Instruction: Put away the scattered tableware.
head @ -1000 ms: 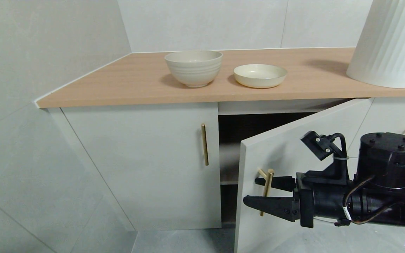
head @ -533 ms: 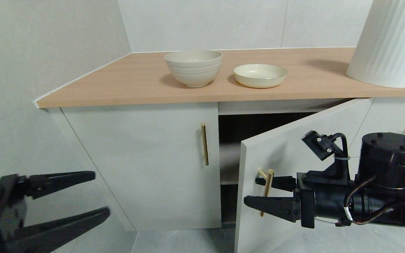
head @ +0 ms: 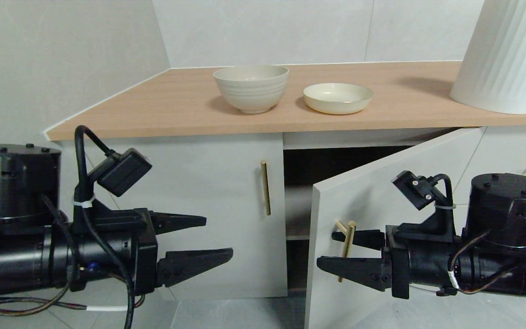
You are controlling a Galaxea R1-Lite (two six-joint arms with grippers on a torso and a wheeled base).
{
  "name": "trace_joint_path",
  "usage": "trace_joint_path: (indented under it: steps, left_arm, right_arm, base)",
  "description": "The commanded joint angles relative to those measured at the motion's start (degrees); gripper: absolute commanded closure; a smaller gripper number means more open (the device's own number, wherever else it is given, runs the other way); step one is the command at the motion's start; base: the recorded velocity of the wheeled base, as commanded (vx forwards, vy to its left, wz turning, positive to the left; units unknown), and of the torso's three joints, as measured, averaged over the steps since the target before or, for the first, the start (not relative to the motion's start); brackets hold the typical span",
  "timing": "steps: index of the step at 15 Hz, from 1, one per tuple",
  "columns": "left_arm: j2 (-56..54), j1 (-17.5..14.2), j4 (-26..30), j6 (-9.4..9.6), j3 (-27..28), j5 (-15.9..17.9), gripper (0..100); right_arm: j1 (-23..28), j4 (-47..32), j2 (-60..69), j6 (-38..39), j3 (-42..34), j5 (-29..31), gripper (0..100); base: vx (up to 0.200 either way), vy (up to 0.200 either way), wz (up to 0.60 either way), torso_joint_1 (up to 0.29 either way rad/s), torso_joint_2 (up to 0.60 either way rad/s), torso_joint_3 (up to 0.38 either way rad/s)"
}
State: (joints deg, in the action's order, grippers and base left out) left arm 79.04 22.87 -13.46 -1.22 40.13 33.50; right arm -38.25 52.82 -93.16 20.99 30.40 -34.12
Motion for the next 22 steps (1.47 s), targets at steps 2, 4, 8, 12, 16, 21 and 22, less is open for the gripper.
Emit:
trace_joint_path:
  steps: [2, 4, 8, 12, 16, 21, 22]
  left_arm:
    - [6.0, 2.4, -2.6, -0.45, 2.6, 0.1, 0]
    - [8.3, 5.2, -5.3, -0.45, 1.3, -1.7, 0]
    - [12.5, 6.9, -12.3, -0.63, -0.2, -5.0, 100]
    - [17.4, 7.5, -19.8, -3.53, -0.1, -4.9, 100]
    - [24.5, 10.8, -31.9, -14.16, 0.0, -5.0, 100]
    - [34.6, 13.7, -44.8, -18.12, 0.8, -10.7, 100]
    - [36.3, 14.3, -46.8, -18.12, 1.2, -12.3, 100]
  right_arm:
    - [-0.1, -0.1, 0.1, 0.1, -0.1, -0.1, 0]
    - [-0.1, -0.1, 0.2, 0.0, -0.2, -0.1, 0]
    - [-0.1, -0.1, 0.3, -0.1, -0.2, -0.1, 0]
    - [-0.1, -0.1, 0.0, -0.1, -0.3, -0.1, 0]
    - [-0.1, -0.1, 0.1, 0.0, -0.5, -0.1, 0]
    - [0.0, -0.1, 0.2, -0.1, -0.7, -0.1, 0]
    - [0.0, -0.1, 0.2, -0.2, -0.7, -0.1, 0]
  base:
    - [0.0, 0.0, 0.0, 0.0, 0.0, 0.0]
    - [0.0, 0.0, 0.0, 0.0, 0.0, 0.0]
    - [0.0, 0.0, 0.0, 0.0, 0.0, 0.0]
    - [0.0, 0.0, 0.0, 0.0, 0.0, 0.0]
    - [0.0, 0.0, 0.0, 0.0, 0.0, 0.0]
    - [0.0, 0.0, 0.0, 0.0, 0.0, 0.0]
    - [0.0, 0.0, 0.0, 0.0, 0.0, 0.0]
